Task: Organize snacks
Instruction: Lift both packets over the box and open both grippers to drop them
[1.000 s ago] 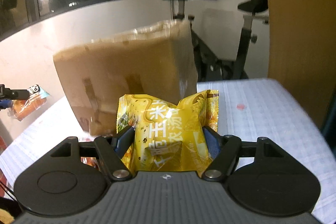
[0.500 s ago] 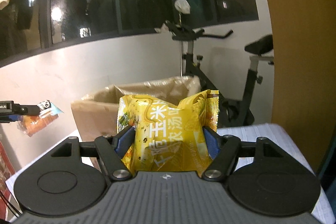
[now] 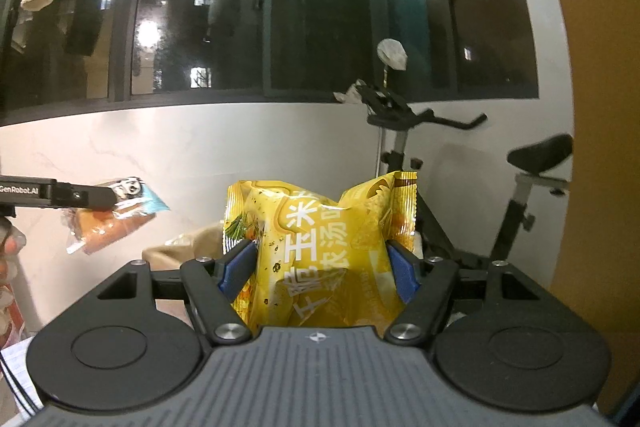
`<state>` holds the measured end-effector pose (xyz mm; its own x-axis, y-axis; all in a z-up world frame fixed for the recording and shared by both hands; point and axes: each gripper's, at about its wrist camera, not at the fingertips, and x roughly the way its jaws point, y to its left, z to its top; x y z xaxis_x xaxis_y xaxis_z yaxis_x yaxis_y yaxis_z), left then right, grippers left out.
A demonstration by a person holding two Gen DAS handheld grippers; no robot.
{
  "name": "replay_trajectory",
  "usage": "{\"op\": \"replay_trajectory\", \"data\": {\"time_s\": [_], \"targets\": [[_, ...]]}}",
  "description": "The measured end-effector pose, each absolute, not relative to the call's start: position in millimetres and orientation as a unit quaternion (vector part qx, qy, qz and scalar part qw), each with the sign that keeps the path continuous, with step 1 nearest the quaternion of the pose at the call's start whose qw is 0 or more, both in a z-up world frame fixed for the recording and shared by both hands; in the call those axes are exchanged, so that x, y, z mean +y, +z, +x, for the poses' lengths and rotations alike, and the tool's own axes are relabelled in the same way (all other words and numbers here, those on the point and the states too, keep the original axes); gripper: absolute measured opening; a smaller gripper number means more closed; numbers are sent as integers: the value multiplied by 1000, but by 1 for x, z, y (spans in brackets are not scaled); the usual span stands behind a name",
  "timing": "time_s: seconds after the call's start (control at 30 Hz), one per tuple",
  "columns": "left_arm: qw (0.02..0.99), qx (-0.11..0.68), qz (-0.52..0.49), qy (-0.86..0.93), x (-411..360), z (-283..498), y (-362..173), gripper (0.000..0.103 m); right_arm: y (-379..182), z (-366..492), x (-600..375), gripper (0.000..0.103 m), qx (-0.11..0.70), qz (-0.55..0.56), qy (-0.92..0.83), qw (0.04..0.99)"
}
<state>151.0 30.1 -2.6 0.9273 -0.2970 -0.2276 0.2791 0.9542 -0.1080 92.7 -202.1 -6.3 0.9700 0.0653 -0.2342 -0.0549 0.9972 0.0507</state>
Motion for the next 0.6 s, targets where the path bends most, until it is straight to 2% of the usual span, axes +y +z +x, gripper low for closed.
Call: {"op": "replay_trajectory", "data": {"time_s": [0.33,0.6], "targets": [[976,162,-23,-143,-3,236,-12,76,-18,167,-193,72,131,-26,15,991],[967,215,-9,-134,-11,270,-34,77,-39,208,-179,72,168,-54,9,984]]}}
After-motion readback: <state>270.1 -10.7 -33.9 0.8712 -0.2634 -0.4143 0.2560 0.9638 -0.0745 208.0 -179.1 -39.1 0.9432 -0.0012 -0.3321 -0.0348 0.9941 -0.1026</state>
